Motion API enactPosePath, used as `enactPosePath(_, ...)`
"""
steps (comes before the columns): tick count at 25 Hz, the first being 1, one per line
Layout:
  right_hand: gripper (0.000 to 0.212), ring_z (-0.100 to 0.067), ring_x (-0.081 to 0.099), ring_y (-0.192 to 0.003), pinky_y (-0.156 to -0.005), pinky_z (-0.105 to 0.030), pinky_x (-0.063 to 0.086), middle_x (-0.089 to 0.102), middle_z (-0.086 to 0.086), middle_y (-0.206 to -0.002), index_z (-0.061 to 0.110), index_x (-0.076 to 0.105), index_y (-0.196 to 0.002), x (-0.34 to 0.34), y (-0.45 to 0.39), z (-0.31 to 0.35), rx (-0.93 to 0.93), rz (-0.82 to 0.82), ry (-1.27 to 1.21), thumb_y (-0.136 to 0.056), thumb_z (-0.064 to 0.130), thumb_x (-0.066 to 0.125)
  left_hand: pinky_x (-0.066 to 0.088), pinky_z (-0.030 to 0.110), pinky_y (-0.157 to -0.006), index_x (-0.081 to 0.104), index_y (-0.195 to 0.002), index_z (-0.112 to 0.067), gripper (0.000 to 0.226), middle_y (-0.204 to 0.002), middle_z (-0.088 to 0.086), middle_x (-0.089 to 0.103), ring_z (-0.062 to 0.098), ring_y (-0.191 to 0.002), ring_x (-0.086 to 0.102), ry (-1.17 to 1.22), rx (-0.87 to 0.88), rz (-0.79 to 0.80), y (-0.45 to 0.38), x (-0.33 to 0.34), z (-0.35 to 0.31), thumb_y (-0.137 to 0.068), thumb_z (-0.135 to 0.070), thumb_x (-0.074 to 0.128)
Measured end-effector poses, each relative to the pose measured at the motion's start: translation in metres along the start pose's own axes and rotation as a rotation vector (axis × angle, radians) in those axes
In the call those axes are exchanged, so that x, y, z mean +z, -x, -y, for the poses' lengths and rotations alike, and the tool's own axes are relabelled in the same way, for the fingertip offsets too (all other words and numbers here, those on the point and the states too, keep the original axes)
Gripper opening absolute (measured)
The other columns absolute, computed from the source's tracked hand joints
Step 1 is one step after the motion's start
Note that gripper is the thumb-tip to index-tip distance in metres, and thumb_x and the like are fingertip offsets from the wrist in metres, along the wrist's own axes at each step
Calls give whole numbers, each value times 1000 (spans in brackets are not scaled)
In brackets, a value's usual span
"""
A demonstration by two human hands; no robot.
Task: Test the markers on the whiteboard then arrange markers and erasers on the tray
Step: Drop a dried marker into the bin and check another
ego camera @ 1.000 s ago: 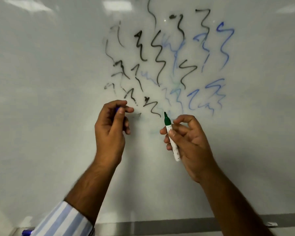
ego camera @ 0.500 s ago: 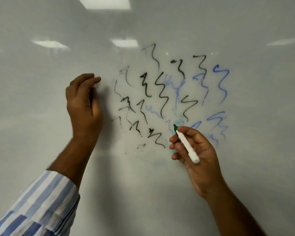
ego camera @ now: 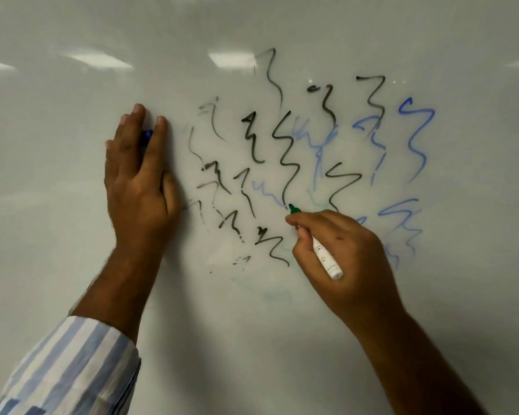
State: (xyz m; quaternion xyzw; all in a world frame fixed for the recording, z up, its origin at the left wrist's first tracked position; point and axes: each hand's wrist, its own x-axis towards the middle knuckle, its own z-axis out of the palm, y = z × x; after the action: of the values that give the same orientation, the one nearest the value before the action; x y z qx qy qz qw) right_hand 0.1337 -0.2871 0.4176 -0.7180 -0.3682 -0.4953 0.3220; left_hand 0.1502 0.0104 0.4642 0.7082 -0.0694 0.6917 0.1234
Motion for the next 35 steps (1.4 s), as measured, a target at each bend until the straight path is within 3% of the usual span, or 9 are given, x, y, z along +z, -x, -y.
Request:
enactPosePath(5, 26, -17, 72, -82, -71, -34, 62, 77, 0, -95, 16, 82, -110, -15, 30, -12, -29, 102, 157, -98, 26, 62, 10, 47, -134, 35, -164, -13, 58, -173, 14, 24, 31, -163, 18, -32, -40, 22, 7, 0, 0, -108, -19, 47)
enactPosePath(8, 25, -17, 69, -73, -62, -34, 60, 75, 4, -86, 23, 83, -102, -26, 55, -22, -34, 194, 176, -94, 28, 60, 11, 49, -134, 33, -165, -13, 60, -174, 14, 23, 31, -163, 17, -55, -60, 26, 12, -1, 1, -108, -24, 48)
enactPosePath(12, 30, -17, 72, -82, -75, -31, 61, 78, 0, -102, 12, 77, -122, -27, 76, -25, 91, -5, 95, -96, 22, 65, 12, 52, -133, 32, -165, -11, 62, -173, 16, 22, 34, -163, 16, -62, -57, 31, 18, -1, 2, -108, -29, 48)
enactPosePath(16, 27, -25, 74, -85, -77, -38, 62, 79, -7, -102, 3, 78, -118, -16, 81, -25, 45, -69, 187, -97, 15, 67, 13, 54, -132, 31, -165, -12, 64, -173, 15, 21, 34, -163, 16, -57, -48, 38, 22, -2, 6, -108, -30, 52)
enactPosePath(19, 25, -24, 72, -81, -82, -26, 56, 78, -9, -97, 1, 79, -115, -11, 100, -25, 124, -159, 301, -100, 14, 64, 12, 55, -132, 29, -166, -14, 66, -174, 14, 19, 33, -163, 14, -51, -34, 54, 22, -3, 10, -107, -31, 53)
enactPosePath(23, 31, -21, 71, -71, -81, -10, 46, 77, -4, -88, 3, 82, -107, 2, 129, 2, 254, -122, 266, -102, 21, 58, 11, 55, -133, 29, -166, -11, 67, -174, 17, 20, 37, -163, 14, -58, -9, 86, 30, -5, 14, -107, -33, 54)
enactPosePath(28, 30, -18, 73, -91, -83, -28, 61, 78, -4, -108, 9, 79, -123, 61, 98, 63, 98, 1, 140, -98, 21, 67, 12, 56, -132, 31, -165, -11, 68, -173, 18, 22, 38, -162, 16, -67, 34, 119, 46, -11, 23, -106, -35, 54)
enactPosePath(31, 32, -18, 72, -87, -74, -33, 63, 79, -2, -102, 14, 79, -123, 100, 68, 70, 8, 122, 178, -97, 24, 64, 14, 56, -132, 32, -165, -12, 68, -172, 18, 24, 38, -162, 18, -60, 44, 114, 49, -12, 24, -105, -34, 55)
enactPosePath(35, 27, -20, 72, -84, -75, -31, 62, 79, -4, -98, 11, 81, -118, 108, 64, 65, -14, -22, 240, -95, 17, 68, 15, 56, -132, 35, -163, -11, 66, -172, 18, 27, 38, -161, 20, -43, 59, 108, 49, -11, 27, -104, -33, 56)
